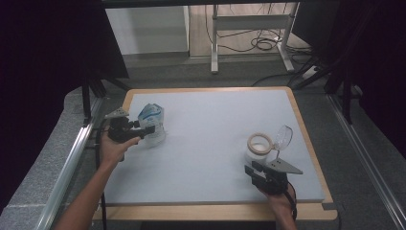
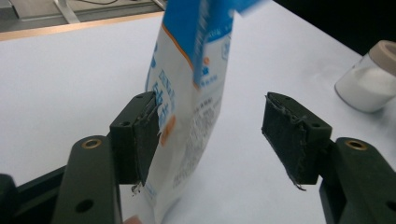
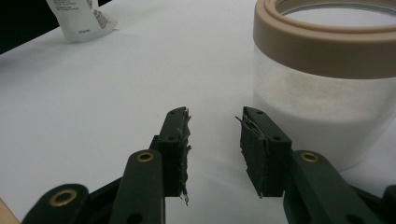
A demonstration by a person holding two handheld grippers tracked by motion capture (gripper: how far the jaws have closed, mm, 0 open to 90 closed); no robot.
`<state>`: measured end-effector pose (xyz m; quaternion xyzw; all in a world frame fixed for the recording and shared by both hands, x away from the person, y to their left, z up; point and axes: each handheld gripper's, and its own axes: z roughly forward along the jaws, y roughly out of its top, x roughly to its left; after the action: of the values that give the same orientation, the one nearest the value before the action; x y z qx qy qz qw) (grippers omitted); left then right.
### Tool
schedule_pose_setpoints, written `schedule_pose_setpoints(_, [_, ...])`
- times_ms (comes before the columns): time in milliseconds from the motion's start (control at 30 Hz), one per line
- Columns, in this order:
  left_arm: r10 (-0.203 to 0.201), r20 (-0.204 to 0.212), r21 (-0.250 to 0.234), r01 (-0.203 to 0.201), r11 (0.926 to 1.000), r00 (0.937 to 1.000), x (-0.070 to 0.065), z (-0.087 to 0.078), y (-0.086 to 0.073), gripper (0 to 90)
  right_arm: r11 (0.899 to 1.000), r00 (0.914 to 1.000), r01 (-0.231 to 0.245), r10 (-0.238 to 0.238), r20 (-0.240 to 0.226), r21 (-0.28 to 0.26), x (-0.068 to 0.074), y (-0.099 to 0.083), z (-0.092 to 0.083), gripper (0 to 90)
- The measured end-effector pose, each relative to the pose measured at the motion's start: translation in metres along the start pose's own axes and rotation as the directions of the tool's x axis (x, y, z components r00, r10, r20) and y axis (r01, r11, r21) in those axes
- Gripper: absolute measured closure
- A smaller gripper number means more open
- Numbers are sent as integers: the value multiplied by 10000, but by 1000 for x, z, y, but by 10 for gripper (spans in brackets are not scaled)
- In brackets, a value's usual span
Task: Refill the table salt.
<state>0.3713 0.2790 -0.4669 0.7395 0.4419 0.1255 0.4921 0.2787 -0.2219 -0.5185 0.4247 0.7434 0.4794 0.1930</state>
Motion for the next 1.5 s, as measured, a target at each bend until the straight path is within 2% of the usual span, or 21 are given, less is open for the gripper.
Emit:
schedule_pose_setpoints(233, [-255, 58, 31, 255, 9997, 9997, -6, -8, -15, 368, 10000, 10000, 7, -6, 53, -47, -3, 2, -1, 595])
schedule_pose_setpoints(433, [-165, -16, 113, 165, 9998, 9999, -13, -12, -34, 370, 10000, 10000, -11, 12, 53, -56, -6, 1, -3, 596])
schedule_pose_setpoints(533, [-376, 177, 134, 373, 9992, 9991, -13, -12, -43, 379, 10000, 10000, -14, 14, 35, -73, -8, 2, -5, 603])
schedule_pose_setpoints(800, [-442, 105, 285, 438, 9986, 9990, -14, -12, -59, 400, 9999, 9999, 96, -96, -36, -30, -8, 2, -5, 614])
schedule_pose_setpoints(900, [-346, 131, 322, 342, 9989, 9993, -19, -12, -65, 415, 10000, 10000, 93, -93, 0, -32, -9, 2, -6, 626])
schedule_pose_setpoints(1000, [-271, 468, 349, 255, 9991, 9985, -26, -11, -69, 427, 9999, 9999, 137, -137, 46, -89, -11, 3, -8, 656])
schedule_pose_setpoints(1200, [263, 709, 517, -300, 9982, 9971, -43, -1, -74, 426, 9999, 9999, 137, -137, 9, -54, -17, 2, -13, 753])
schedule_pose_setpoints(1333, [304, 923, 523, -353, 9980, 9953, -49, 6, -79, 425, 9997, 9998, 199, -199, 18, -124, -21, 1, -19, 799])
schedule_pose_setpoints(1500, [435, 934, 644, -496, 9967, 9947, -55, 11, -82, 419, 9994, 9999, 137, -134, 103, -326, -28, 1, -30, 842])
